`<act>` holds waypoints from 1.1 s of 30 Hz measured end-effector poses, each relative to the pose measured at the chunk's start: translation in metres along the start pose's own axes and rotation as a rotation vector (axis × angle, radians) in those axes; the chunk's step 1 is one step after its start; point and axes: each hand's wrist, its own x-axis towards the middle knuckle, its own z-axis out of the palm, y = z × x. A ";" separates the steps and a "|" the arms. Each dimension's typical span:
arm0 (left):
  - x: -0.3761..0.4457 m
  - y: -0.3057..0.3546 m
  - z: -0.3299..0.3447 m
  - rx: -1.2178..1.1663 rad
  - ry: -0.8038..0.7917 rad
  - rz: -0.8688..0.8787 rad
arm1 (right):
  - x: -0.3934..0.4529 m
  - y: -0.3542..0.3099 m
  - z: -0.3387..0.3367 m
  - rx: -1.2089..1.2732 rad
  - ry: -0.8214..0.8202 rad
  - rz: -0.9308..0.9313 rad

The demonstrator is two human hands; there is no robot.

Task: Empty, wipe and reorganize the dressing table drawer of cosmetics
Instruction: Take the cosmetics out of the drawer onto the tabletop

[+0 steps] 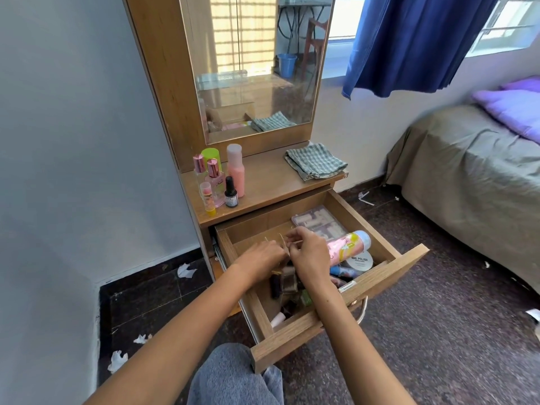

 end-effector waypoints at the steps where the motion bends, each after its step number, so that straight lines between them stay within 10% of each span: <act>1: 0.001 -0.001 0.003 -0.025 0.009 -0.015 | 0.000 0.000 0.000 0.007 0.010 0.002; 13: -0.031 -0.017 -0.006 -0.880 0.704 -0.548 | 0.002 -0.006 -0.003 0.227 0.094 -0.164; 21: -0.037 -0.004 -0.012 -1.529 0.713 -0.666 | -0.007 -0.017 -0.004 0.368 -0.159 -0.366; 29: -0.040 0.005 -0.023 -1.514 0.815 -0.574 | 0.000 -0.028 -0.003 0.411 -0.027 -0.342; 33: -0.044 0.000 -0.011 -0.809 0.954 -0.559 | 0.013 -0.044 0.003 0.443 0.079 -0.321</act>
